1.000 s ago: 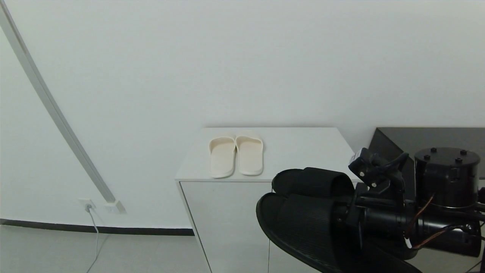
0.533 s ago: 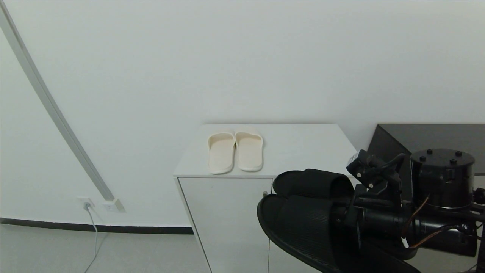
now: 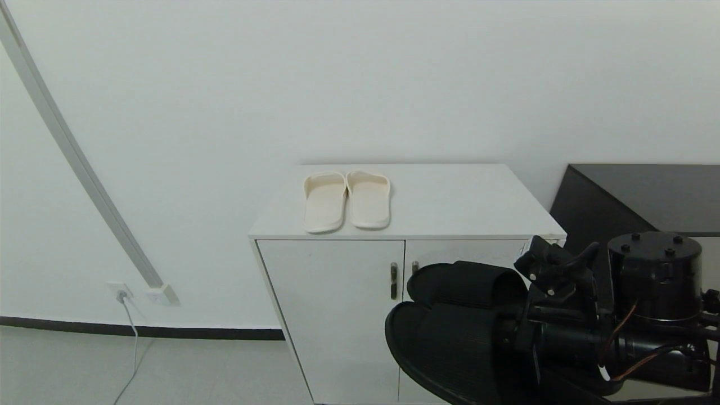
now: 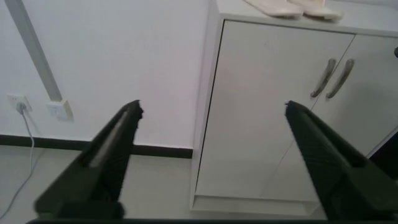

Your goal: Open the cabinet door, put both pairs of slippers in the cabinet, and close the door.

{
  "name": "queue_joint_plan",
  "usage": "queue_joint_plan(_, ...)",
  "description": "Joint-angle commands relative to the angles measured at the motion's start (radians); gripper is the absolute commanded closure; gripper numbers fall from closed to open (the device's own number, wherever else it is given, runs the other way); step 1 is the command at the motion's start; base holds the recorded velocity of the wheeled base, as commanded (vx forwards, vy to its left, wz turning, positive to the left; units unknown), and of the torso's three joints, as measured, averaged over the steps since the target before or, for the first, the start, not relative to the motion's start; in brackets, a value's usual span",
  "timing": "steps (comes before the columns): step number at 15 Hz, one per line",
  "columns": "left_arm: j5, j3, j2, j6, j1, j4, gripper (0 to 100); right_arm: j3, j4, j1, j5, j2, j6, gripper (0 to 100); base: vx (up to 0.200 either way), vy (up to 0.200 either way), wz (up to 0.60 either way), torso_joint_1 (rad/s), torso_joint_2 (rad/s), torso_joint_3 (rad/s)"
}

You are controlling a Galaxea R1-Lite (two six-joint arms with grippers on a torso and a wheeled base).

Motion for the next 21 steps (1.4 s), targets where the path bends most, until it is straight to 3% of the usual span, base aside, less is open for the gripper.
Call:
queue_joint_plan(1,0.0,0.0,0.002,0.002,0.0,0.0,0,0.001,0.0,0.003,0.0,0.0,0.0,100,0.0,0.0,0.0,-0.237,0.56,0.33)
queue_joint_plan(11,-0.003,0.0,0.0,0.011,0.0,0.0,0,0.072,-0.083,0.026,-0.004,-0.004,-0.026,100,0.0,0.0,0.0,-0.193,0.52,0.316)
queue_joint_plan(19,-0.012,-0.011,0.003,0.038,0.0,-0.005,0,0.092,-0.083,0.029,-0.003,-0.013,-0.039,100,0.0,0.0,0.0,-0.137,0.47,0.333)
queue_joint_plan(21,-0.017,-0.195,0.132,-0.021,-0.001,0.0,0,0.097,-0.083,0.029,-0.003,-0.012,-0.039,100,0.0,0.0,0.0,-0.093,0.46,0.356)
